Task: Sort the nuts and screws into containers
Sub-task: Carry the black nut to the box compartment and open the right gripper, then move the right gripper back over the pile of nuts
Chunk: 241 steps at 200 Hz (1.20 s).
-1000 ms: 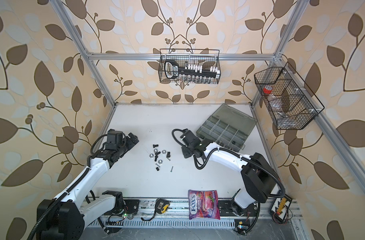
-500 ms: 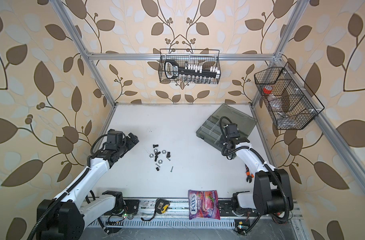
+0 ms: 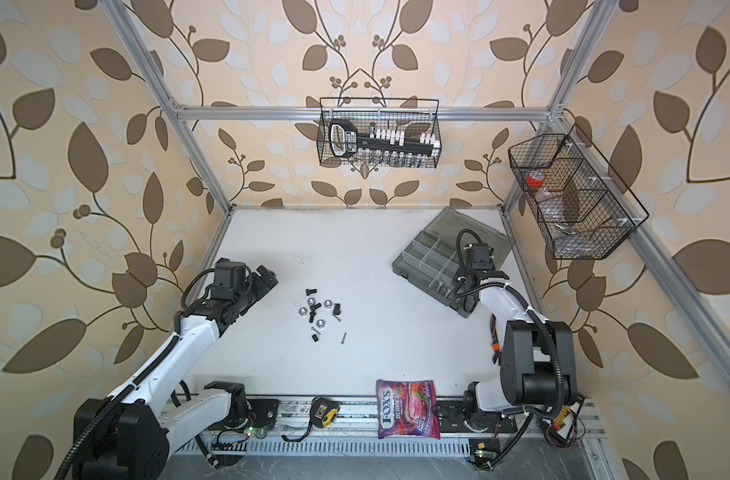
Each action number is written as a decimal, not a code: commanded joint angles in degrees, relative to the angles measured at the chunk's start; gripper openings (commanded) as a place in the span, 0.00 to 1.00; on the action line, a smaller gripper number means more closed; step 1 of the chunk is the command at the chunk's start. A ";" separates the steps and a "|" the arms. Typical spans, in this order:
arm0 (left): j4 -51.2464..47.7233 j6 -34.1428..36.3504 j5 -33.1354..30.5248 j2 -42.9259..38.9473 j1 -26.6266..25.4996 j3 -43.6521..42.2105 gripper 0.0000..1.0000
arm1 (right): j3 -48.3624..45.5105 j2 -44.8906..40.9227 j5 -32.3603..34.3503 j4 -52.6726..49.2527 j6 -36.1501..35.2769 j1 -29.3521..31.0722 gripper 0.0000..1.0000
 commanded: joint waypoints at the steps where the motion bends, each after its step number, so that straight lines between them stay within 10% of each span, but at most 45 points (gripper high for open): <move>1: 0.51 -0.19 0.12 -0.14 -0.23 1.93 0.99 | 2.03 1.58 2.47 1.92 0.26 -1.02 0.02; 95: 0.55 -0.03 -0.22 0.64 -0.26 2.09 0.99 | 2.04 4.09 3.31 3.29 -0.64 -2.24 0.38; 178: 0.48 -0.06 -0.50 0.66 -0.26 1.97 0.99 | 0.23 -6.36 -3.41 0.08 -1.97 -1.02 0.41; 241: 1.49 -0.98 0.85 1.45 -0.23 1.53 0.99 | 0.68 -12.83 -2.93 -4.44 0.46 23.52 0.41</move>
